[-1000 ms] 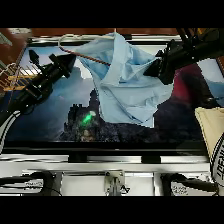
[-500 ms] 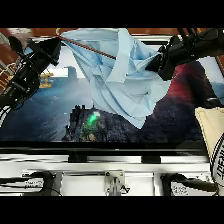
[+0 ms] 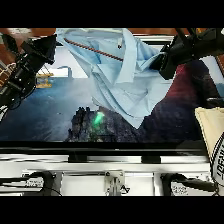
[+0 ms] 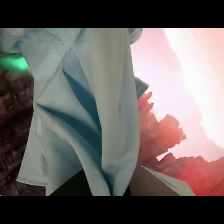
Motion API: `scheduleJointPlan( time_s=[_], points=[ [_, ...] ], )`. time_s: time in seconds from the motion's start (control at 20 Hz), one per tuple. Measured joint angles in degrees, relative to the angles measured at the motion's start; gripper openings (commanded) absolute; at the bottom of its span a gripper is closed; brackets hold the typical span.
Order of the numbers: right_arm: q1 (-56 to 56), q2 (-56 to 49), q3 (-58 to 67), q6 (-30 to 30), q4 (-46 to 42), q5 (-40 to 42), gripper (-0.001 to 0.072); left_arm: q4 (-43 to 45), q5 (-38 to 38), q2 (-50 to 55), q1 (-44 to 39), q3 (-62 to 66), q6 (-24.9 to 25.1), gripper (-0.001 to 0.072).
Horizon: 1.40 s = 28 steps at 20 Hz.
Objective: Fold the shirts.
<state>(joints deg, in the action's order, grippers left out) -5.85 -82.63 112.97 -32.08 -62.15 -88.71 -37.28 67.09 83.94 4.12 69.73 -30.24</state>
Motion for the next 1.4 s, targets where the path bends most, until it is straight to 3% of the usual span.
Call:
scheduleJointPlan(
  time_s=[0.4, 0.5, 0.75, 1.1, 1.15, 1.25, 1.3, 1.4],
  points=[
    [-1.5, -3.7, 0.0, -1.8, -0.3, -2.7, 0.0077, 0.0, 5.5, 0.0, -1.5, 5.9, 0.1, 0.0049],
    [-2.9, -4.1, 0.0, -3.6, -0.2, -1.2, 0.0077, 3.4, 7.0, -0.1, -3.5, 8.3, -0.8, 0.0049],
    [-4.9, -4.5, 0.0, -14.5, -0.5, 3.5, 0.0077, 27.6, 9.4, -1.4, -8.7, 12.2, -8.3, 0.0049],
    [-5.3, -4.4, 0.0, -29.2, -1.7, 5.8, 0.0077, 54.7, 10.3, -4.8, -12.5, 13.1, -17.2, 0.0055],
    [-5.3, -4.2, 0.0, -30.4, -1.1, 5.8, 0.0077, 57.2, 9.4, -5.0, -12.7, 13.2, -18.3, 0.0118],
    [-5.3, -3.7, 0.0, -32.3, 0.4, 6.7, 0.0077, 60.8, 8.5, -5.2, -13.1, 13.8, -20.0, 0.0361],
    [-5.2, -3.5, 0.0, -33.2, 0.9, 6.2, 0.0077, 61.7, 6.7, -5.2, -13.3, 14.6, -20.4, 0.0432],
    [-5.3, -3.3, 0.0, -33.8, 1.9, 4.2, 0.0077, 62.9, 4.0, -5.4, -13.3, 17.0, -21.0, 0.0436]
  ],
)
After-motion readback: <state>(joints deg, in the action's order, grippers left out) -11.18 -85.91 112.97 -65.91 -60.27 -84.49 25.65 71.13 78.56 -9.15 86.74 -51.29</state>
